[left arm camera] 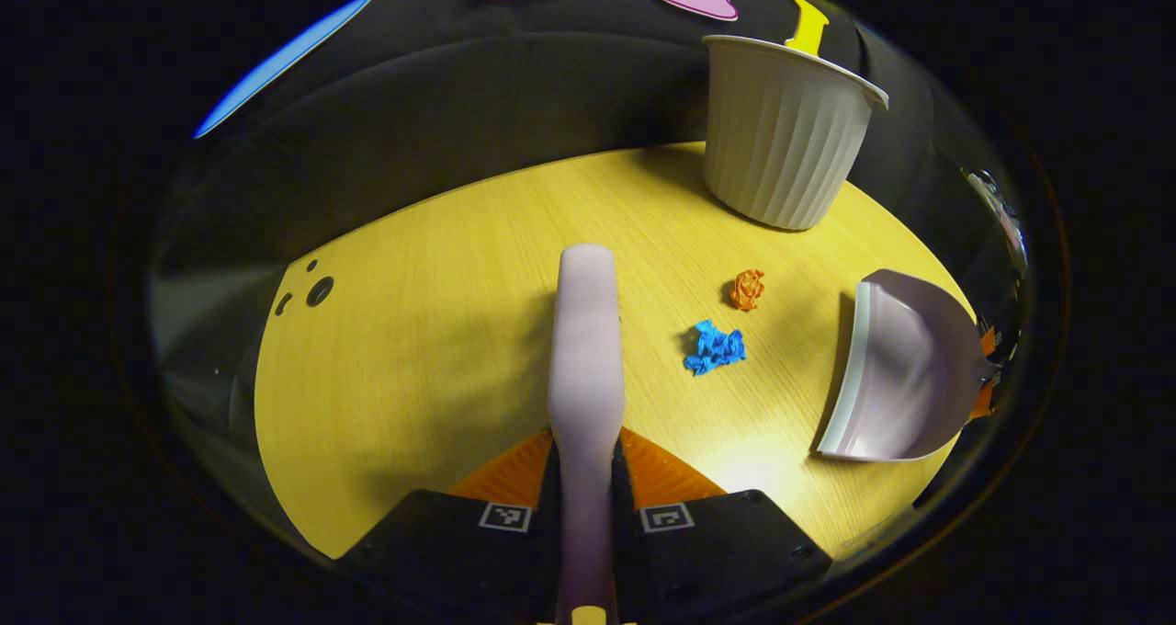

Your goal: Pick up the small broom and dustpan from the desktop, sweep the trash into the dustpan with the broom, and then empty the trash into the garbage bin.

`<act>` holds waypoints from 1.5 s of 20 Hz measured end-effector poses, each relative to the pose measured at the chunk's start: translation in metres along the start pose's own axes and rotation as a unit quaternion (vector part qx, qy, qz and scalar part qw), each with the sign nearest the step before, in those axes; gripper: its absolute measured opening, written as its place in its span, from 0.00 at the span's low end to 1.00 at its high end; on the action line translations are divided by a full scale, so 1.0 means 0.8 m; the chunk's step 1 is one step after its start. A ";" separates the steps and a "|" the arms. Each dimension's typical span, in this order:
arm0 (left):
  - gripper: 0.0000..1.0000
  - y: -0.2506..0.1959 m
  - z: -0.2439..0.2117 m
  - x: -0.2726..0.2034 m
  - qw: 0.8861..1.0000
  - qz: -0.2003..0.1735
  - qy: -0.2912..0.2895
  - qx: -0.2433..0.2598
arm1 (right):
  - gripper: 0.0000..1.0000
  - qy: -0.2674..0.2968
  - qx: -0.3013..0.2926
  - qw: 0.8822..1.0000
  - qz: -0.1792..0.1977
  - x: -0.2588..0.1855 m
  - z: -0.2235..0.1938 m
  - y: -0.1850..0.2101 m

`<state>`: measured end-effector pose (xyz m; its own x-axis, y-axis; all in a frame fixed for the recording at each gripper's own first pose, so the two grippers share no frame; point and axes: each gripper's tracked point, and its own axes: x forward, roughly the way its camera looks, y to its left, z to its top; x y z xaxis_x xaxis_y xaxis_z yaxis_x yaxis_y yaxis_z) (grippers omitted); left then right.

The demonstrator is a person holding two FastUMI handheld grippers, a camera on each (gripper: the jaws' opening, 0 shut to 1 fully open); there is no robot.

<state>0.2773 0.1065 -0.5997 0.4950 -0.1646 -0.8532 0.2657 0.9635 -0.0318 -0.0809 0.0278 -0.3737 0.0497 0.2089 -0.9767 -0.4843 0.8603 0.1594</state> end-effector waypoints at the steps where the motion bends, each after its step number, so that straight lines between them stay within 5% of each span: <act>1: 0.29 -0.003 0.007 0.007 1.000 -0.005 0.001 0.014 | 0.36 0.001 -0.002 1.000 0.001 0.006 0.004 0.001; 8: 0.28 -0.036 0.028 0.046 0.995 -0.029 0.019 0.091 | 0.36 0.000 0.000 1.000 0.017 0.014 0.018 0.008; 18: 0.29 -0.164 0.011 0.025 0.970 -0.185 0.035 0.155 | 0.36 -0.002 0.002 1.000 0.026 0.021 0.023 0.004; 22: 0.28 -0.197 0.000 0.010 0.958 -0.239 0.046 0.152 | 0.36 -0.012 -0.007 1.000 0.026 0.024 0.024 0.003; 30: 0.31 -0.191 0.022 -0.019 0.968 -0.236 0.018 0.084 | 0.36 -0.079 0.029 0.996 0.015 0.027 0.036 0.012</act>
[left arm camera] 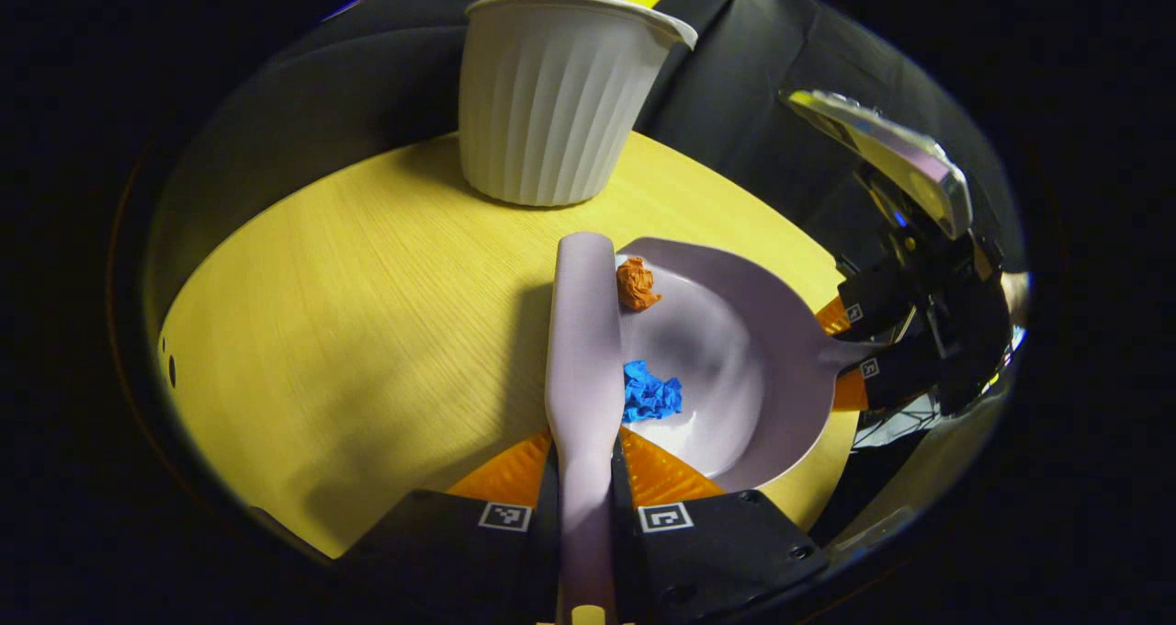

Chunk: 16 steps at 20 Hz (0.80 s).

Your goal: Pick up the small broom and dustpan from the desktop, sweep the trash into the dustpan with the broom, and then empty the trash into the garbage bin.

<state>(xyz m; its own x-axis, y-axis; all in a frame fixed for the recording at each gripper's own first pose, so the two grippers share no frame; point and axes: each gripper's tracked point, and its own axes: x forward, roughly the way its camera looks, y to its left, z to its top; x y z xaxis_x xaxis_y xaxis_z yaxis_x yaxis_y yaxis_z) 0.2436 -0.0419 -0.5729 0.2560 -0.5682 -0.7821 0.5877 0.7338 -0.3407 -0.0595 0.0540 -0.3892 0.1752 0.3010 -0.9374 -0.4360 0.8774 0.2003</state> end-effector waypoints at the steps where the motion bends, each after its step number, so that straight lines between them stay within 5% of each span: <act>1: 0.25 0.004 0.007 -0.006 1.000 0.006 -0.011 -0.007 | 0.36 -0.009 0.004 1.000 -0.002 -0.003 0.000 0.005; 6: 0.28 0.015 0.011 -0.021 0.997 0.039 -0.060 -0.035 | 0.36 -0.025 0.037 0.999 -0.007 -0.020 0.002 0.012; 10: 0.28 0.056 0.002 -0.038 0.988 0.105 -0.092 -0.059 | 0.36 -0.017 0.077 0.997 -0.024 -0.062 0.004 0.005; 16: 0.28 0.067 -0.041 -0.064 0.984 0.139 -0.063 -0.094 | 0.36 -0.015 0.146 0.988 -0.057 -0.175 0.007 -0.052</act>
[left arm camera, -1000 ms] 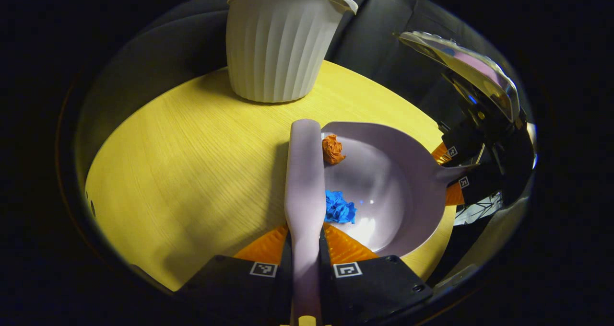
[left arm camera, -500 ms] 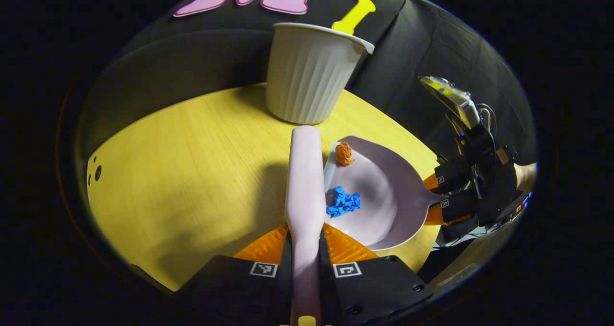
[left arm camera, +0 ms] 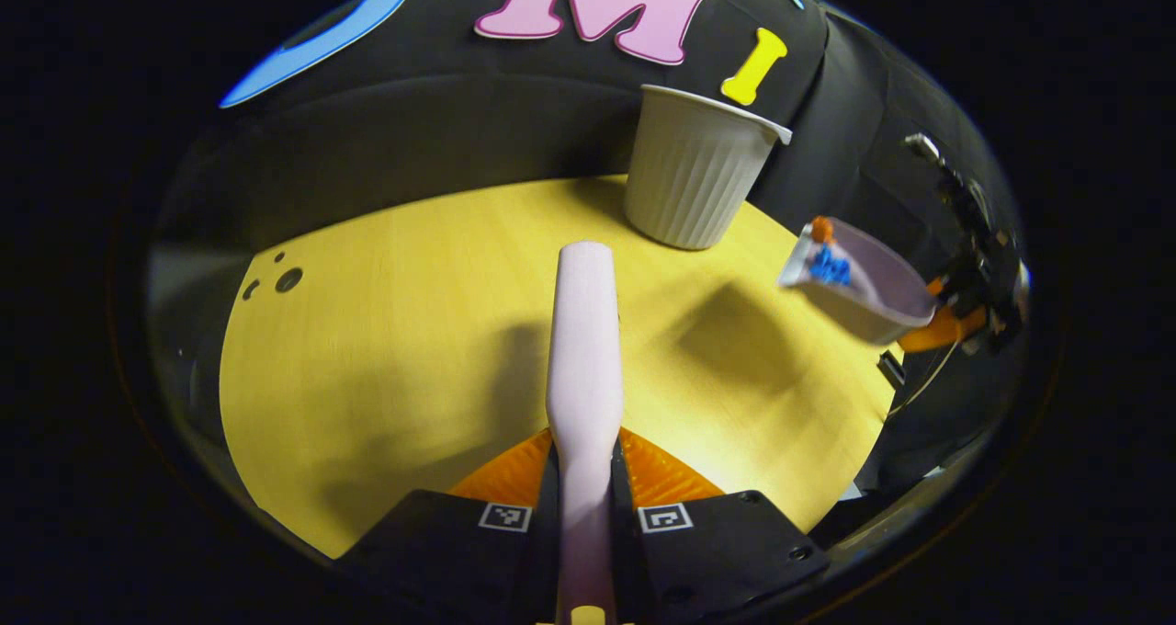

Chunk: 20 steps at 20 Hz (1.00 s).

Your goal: Pick up the small broom and dustpan from the desktop, sweep the trash into the dustpan with the broom, and then empty the trash into the garbage bin.

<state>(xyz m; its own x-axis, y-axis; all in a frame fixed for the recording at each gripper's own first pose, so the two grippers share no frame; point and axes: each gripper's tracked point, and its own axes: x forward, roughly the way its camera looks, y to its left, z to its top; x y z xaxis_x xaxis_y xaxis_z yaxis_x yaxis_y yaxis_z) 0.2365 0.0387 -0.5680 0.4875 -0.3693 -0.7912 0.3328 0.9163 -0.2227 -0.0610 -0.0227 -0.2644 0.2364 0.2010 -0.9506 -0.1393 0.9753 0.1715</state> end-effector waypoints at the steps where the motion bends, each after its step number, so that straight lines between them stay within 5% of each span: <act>1: 0.28 -0.004 -0.004 0.000 1.000 0.000 0.009 -0.003 | 0.36 -0.003 0.012 1.000 0.001 -0.020 0.008 -0.004; 8: 0.28 -0.030 -0.022 -0.001 0.999 -0.019 0.029 -0.024 | 0.36 -0.040 0.069 0.996 -0.037 -0.124 0.092 -0.086; 20: 0.28 -0.031 -0.036 -0.003 0.999 -0.022 0.034 -0.036 | 0.36 -0.010 0.076 0.992 -0.103 -0.113 0.230 -0.182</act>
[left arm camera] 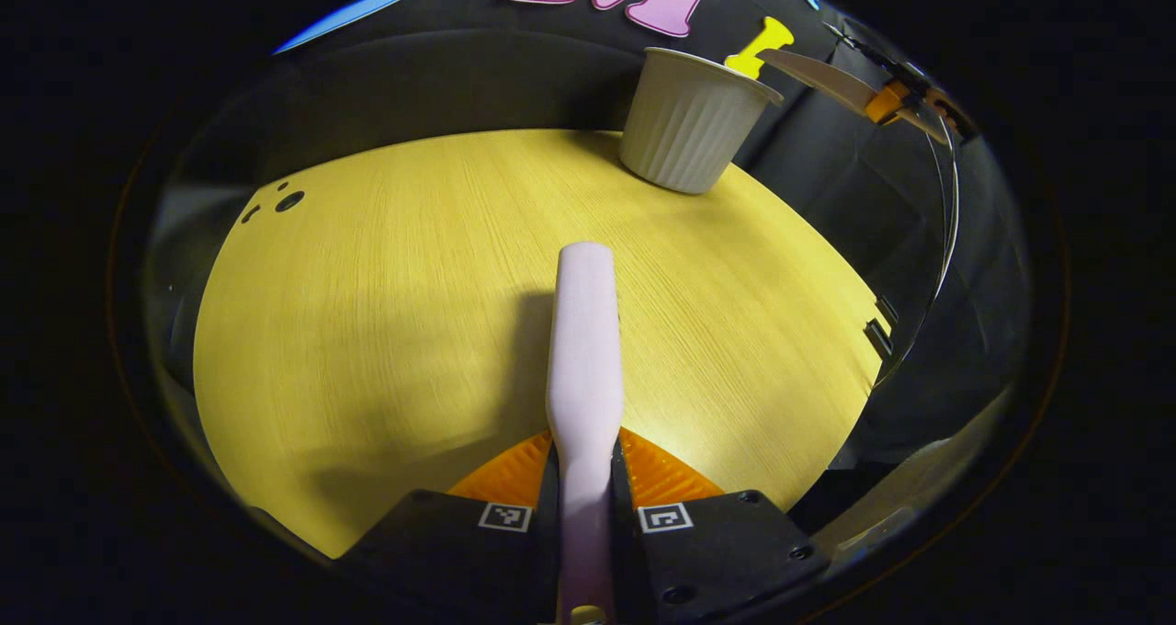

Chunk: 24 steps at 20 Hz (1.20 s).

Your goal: Pick up the small broom and dustpan from the desktop, sweep the trash into the dustpan with the broom, and then empty the trash into the garbage bin.

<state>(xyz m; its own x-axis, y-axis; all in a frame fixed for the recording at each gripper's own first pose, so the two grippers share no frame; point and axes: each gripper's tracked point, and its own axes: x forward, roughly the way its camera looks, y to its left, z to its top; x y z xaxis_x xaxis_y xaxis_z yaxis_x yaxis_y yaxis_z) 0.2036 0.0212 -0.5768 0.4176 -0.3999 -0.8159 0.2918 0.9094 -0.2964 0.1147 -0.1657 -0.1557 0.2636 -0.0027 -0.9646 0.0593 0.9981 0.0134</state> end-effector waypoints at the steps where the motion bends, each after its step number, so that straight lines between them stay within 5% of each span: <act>1: 0.25 0.002 0.000 0.000 1.000 0.002 0.000 -0.003 | 0.36 0.002 -0.006 1.000 -0.009 0.003 0.009 -0.001; 8: 0.28 0.012 -0.004 -0.005 1.000 0.012 -0.001 -0.022 | 0.35 0.019 -0.088 0.992 -0.092 0.018 0.059 -0.013; 11: 0.28 0.017 -0.006 -0.006 0.999 0.013 0.000 -0.029 | 0.35 0.013 -0.142 0.980 -0.142 0.012 0.070 -0.020; 20: 0.28 0.015 -0.004 -0.006 0.999 0.010 0.004 -0.033 | 0.35 0.041 -0.182 0.968 -0.167 0.018 0.080 -0.018; 24: 0.28 0.014 -0.001 -0.005 1.000 0.007 0.005 -0.028 | 0.35 0.058 -0.294 0.929 -0.216 0.000 0.113 -0.026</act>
<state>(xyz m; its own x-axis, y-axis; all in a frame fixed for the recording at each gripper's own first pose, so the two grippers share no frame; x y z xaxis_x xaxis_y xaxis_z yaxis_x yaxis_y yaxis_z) 0.2047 0.0329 -0.5770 0.4127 -0.3854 -0.8253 0.2371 0.9203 -0.3111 0.2006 -0.1920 -0.1321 0.2305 -0.4377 -0.8691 -0.4091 0.7668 -0.4947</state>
